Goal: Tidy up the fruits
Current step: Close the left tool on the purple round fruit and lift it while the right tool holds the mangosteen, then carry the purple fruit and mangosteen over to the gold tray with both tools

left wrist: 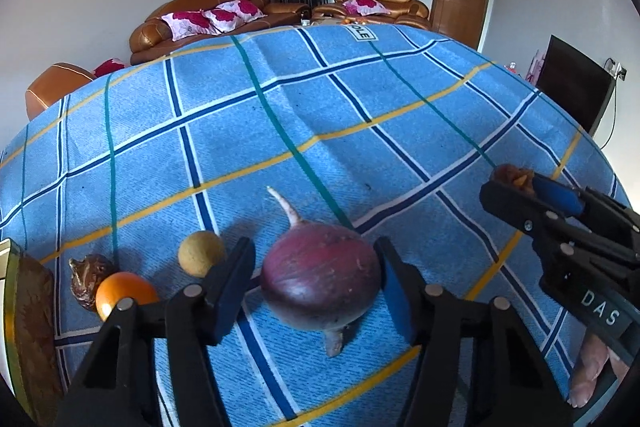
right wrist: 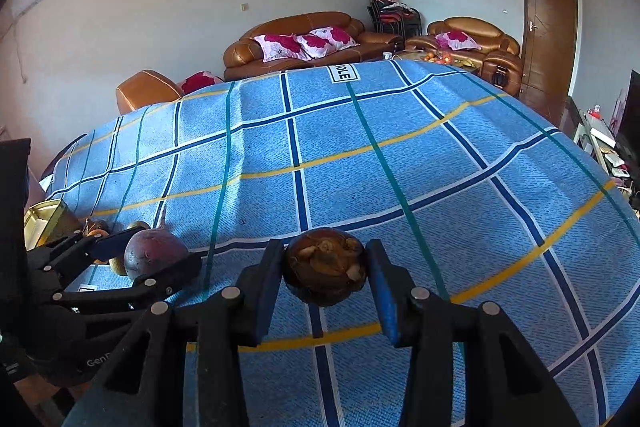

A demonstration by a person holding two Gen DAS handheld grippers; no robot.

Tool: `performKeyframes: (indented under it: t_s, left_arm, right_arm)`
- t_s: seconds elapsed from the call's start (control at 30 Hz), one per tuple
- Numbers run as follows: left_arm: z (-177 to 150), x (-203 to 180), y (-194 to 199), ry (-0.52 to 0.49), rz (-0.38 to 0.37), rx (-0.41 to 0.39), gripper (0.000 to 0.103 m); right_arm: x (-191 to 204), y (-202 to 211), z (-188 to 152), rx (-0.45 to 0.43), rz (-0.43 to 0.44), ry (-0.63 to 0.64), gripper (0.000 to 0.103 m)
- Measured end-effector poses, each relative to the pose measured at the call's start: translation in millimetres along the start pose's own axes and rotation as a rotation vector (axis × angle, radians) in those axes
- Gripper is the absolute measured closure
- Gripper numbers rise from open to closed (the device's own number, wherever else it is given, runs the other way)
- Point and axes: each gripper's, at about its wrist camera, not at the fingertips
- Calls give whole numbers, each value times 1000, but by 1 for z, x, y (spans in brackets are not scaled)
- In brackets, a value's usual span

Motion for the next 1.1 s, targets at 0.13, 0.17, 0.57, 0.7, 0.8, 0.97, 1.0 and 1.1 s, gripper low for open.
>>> performKeyframes:
  t_s: [0.13, 0.17, 0.57, 0.7, 0.8, 0.97, 1.0, 1.1]
  left_arm:
    - [-3, -4, 1, -18, 3, 8, 47]
    - [-4, -3, 1, -13, -7, 4, 47]
    - [-8, -12, 33, -65, 31, -156, 47]
    - [-7, -9, 40, -52, 31, -185, 47]
    - [-8, -7, 44, -45, 29, -206, 47]
    - [-11, -7, 52, -44, 28, -241, 47]
    - [-11, -7, 53, -45, 29, -247, 47]
    - [-12, -7, 56, -45, 33, -266, 47]
  right_arm:
    - [4, 1, 0, -5, 0, 21, 59]
    - [5, 3, 0, -13, 0, 26, 59]
    - [12, 23, -3, -117, 37, 71, 59]
    - [15, 25, -4, -130, 39, 85, 59]
    - [15, 28, -5, -140, 45, 88, 59]
    - [17, 33, -6, -171, 55, 98, 59]
    - [18, 35, -6, -179, 56, 100, 59]
    - [19, 39, -7, -201, 63, 107, 59]
Point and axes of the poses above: each gripper's, at about its wrist camera, not at the fingertips, and y roughly against the way its jaws point, x to its left, z to its top, and after that the axes turned 8 degrees about -z, right-handed
